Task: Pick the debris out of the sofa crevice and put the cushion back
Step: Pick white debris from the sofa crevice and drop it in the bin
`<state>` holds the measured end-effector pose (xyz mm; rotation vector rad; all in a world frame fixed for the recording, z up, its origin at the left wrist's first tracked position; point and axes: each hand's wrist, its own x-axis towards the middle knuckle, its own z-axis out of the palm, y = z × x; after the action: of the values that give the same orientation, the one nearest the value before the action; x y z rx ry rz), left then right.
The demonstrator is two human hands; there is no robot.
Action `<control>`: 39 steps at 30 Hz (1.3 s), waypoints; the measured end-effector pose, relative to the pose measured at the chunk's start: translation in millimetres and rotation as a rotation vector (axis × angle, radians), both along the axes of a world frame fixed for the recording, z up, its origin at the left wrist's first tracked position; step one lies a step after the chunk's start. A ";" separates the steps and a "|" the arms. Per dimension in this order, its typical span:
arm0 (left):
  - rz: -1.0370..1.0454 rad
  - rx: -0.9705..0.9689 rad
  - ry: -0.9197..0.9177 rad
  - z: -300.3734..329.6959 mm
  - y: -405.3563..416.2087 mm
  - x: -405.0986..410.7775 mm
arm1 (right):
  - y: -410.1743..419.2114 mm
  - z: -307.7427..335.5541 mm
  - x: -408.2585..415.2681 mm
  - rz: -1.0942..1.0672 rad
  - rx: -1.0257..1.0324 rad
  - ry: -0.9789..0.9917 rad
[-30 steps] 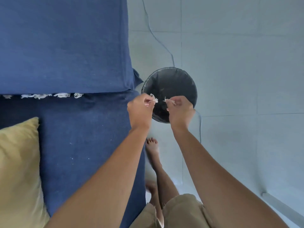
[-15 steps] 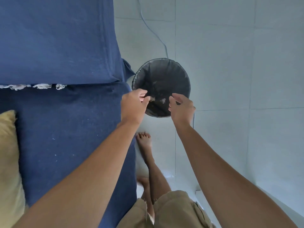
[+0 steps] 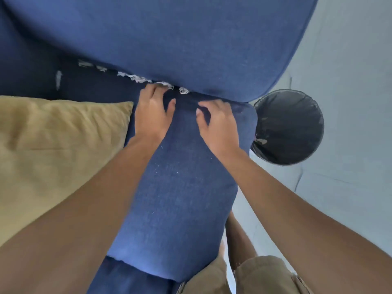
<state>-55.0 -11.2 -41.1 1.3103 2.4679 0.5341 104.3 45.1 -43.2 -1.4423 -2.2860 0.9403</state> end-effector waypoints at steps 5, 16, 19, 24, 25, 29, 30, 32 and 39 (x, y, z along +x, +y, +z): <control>-0.101 -0.099 0.037 -36.6 -1.8 -28.0 | 10.9 -27.0 -55.5 0.170 0.062 -0.099; -0.021 -0.129 0.221 -62.2 10.8 -32.3 | 21.6 -51.1 -73.1 0.252 0.219 -0.483; -0.002 -0.139 0.196 -62.1 10.6 -30.2 | 26.0 -49.6 -77.6 0.289 0.215 -0.530; -0.088 -0.185 0.225 -66.1 13.8 -34.8 | 29.7 -51.4 -86.2 0.285 0.232 -0.565; -0.094 -0.176 0.229 -65.9 14.4 -35.5 | 29.5 -51.7 -87.1 0.266 0.238 -0.554; 0.024 -0.143 0.210 -58.9 22.5 -36.9 | 30.9 -52.4 -88.2 0.198 0.286 -0.517; 0.078 -0.146 0.183 -56.7 24.9 -37.2 | 31.1 -50.8 -87.7 0.176 0.286 -0.497; 0.174 -0.114 0.117 -51.5 26.2 -37.1 | 30.0 -45.2 -85.1 0.138 0.268 -0.438; 0.320 0.116 -0.196 -22.2 -6.1 -11.2 | 10.2 -7.8 -47.9 -0.152 0.106 0.080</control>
<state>-66.3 -17.3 -63.3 0.8534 2.5221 0.8499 56.5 55.3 -51.0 -1.4820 -2.1020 0.8054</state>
